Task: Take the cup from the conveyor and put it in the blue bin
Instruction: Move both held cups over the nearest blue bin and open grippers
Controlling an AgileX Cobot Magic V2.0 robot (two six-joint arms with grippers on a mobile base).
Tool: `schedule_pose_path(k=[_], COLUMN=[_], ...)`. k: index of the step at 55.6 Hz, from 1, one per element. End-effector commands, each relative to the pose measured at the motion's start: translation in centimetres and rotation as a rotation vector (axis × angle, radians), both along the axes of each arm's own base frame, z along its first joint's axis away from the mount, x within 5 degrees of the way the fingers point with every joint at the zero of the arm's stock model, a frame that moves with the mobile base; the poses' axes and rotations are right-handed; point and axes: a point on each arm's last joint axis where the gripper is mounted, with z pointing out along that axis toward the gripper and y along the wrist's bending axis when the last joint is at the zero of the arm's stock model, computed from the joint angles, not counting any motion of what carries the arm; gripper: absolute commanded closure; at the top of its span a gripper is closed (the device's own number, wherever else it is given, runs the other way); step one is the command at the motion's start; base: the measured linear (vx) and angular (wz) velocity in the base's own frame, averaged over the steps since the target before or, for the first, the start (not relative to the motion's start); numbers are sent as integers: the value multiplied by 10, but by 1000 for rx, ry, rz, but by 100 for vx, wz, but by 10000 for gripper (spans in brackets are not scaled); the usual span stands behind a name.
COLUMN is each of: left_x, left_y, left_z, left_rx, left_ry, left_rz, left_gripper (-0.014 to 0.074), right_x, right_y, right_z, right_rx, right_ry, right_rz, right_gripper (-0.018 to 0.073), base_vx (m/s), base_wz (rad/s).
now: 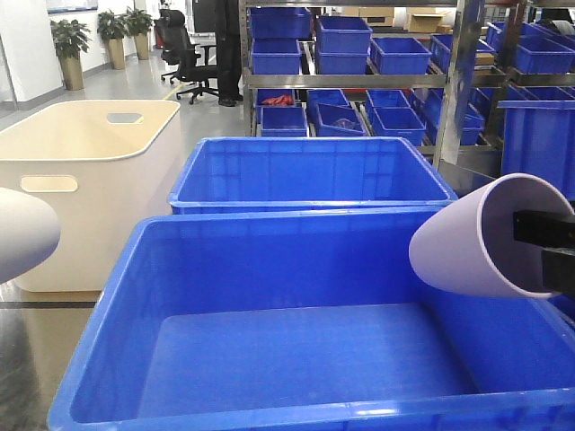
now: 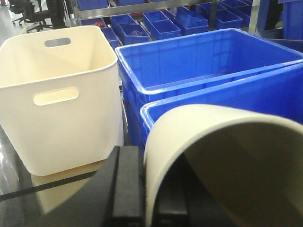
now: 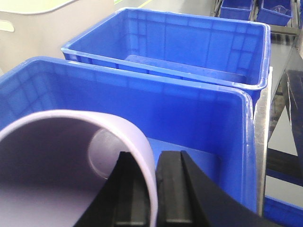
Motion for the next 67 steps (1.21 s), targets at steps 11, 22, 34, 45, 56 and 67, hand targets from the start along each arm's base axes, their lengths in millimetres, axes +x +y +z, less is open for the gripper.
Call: schedule_pose_path(k=[11, 22, 34, 45, 56, 67], left_x=[35, 64, 87, 108, 115, 114], left_y=[-11, -28, -61, -80, -81, -82], left_z=[3, -7, -21, -44, -51, -51], left_rx=[-52, -105, -161, -175, -172, -172], left_ry=[-30, -33, -25, 70, 92, 94], left_rz=[-79, -227, -379, -428, -417, -425], left_gripper=[596, 596, 582, 494, 287, 134], right_x=[12, 37, 61, 76, 76, 77], right_y=[1, 5, 13, 17, 17, 16], right_z=[13, 2, -13, -25, -25, -23], right_rx=[46, 55, 141, 147, 134, 131], right_ry=[-101, -69, 5, 57, 49, 26], right_rz=[-28, -40, -34, -35, -34, -38], right_gripper=[568, 565, 547, 474, 272, 90], base_vx=[0, 0, 0, 0, 0, 0], base_wz=[0, 0, 0, 0, 0, 0])
